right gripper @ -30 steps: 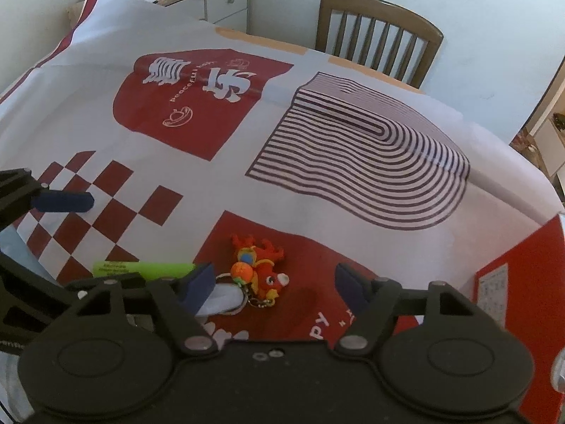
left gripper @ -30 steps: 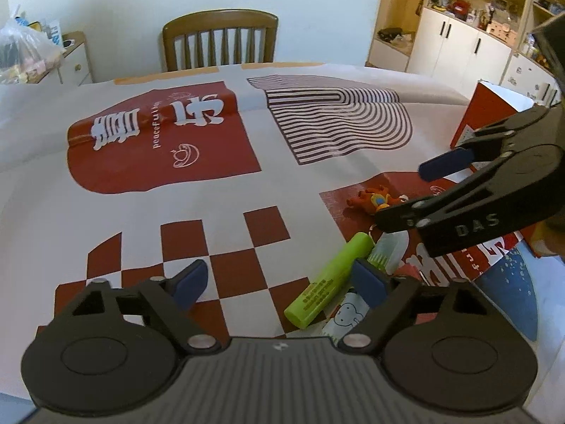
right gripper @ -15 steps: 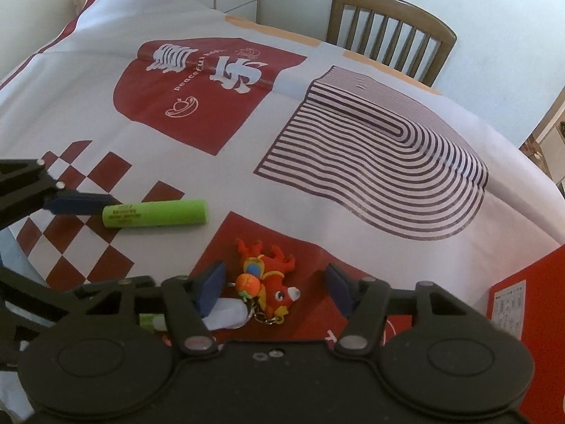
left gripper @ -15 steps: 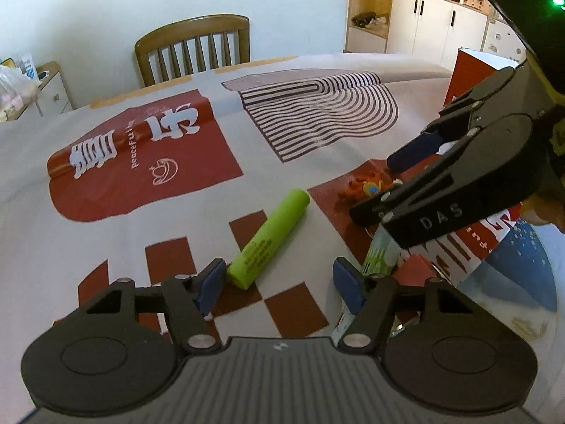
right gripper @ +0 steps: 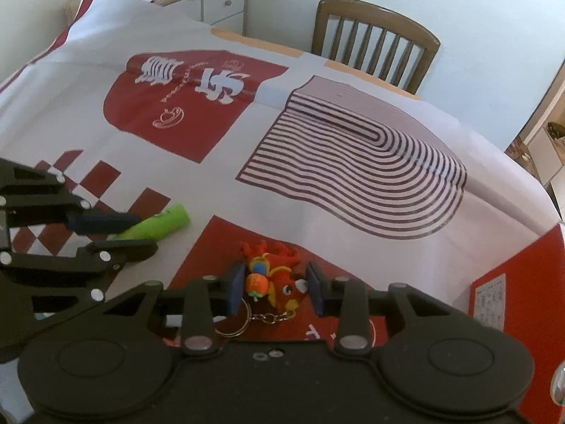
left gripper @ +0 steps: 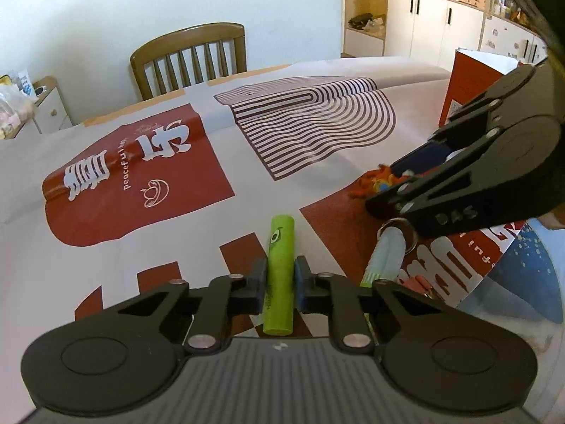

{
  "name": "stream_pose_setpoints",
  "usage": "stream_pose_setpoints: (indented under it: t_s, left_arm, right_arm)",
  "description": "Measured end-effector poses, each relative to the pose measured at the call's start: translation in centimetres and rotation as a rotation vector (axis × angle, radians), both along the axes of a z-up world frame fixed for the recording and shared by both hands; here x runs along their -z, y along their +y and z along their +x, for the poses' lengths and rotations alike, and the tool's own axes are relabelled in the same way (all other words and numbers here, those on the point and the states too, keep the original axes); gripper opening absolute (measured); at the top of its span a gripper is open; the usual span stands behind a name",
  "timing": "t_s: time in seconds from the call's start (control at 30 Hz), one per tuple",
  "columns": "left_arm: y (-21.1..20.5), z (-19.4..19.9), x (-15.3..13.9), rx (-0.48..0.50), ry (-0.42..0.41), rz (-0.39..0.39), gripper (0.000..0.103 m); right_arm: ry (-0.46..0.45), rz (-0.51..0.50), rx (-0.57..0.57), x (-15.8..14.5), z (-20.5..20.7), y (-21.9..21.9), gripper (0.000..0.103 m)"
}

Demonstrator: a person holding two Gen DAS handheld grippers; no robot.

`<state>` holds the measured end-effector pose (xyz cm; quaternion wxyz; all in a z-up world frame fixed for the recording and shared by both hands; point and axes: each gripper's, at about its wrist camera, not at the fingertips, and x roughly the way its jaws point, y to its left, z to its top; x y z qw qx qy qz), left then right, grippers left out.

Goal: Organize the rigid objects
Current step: 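Grasp the lime-green highlighter with the left tool while the right tool grasps the orange dragon keychain, then carry the highlighter and dragon keychain over the shoebox with both tools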

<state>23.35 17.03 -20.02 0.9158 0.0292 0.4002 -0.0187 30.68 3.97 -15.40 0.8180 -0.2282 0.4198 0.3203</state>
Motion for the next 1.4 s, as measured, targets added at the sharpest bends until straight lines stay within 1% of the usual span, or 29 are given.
stream_pose_setpoints:
  t_s: [0.13,0.27,0.4,0.67,0.93,1.1,1.23,1.4]
  left_arm:
    - [0.8,-0.1,-0.2,-0.048,0.011,-0.025,0.016]
    - [1.7,-0.6,-1.2,-0.093,0.002,-0.063,0.016]
    - [2.0,-1.2,-2.8,-0.123,-0.014,-0.086,0.016]
    - [1.1,-2.2,-6.3,-0.144,-0.039,-0.110,0.016]
    - [-1.8,-3.5,-10.5,-0.108,-0.081,-0.124,0.016]
    - [-4.6,-3.7,-12.7,-0.073,-0.108,-0.125,0.016]
    - [-7.3,-3.6,-13.8,-0.036,-0.126,-0.118,0.016]
    - [-11.3,-2.9,-14.7,0.004,-0.128,-0.106,0.016]
  right_arm:
    - [-0.015,0.039,0.026,-1.4,-0.2,-0.9,0.036]
    - [-0.024,0.086,0.050,-3.3,-0.4,-2.4,0.036]
    - [-0.027,0.132,0.068,-5.5,-0.9,-4.1,0.036]
    - [-0.041,0.178,0.089,-9.6,-2.3,-7.4,0.036]
    - [-0.055,0.210,0.133,-12.5,-3.5,-11.3,0.036]
    - [-0.070,0.225,0.163,-13.7,-3.8,-14.3,0.036]
    - [-0.083,0.233,0.181,-14.1,-3.9,-16.7,0.036]
    - [-0.084,0.254,0.207,-14.3,-3.6,-20.4,0.036]
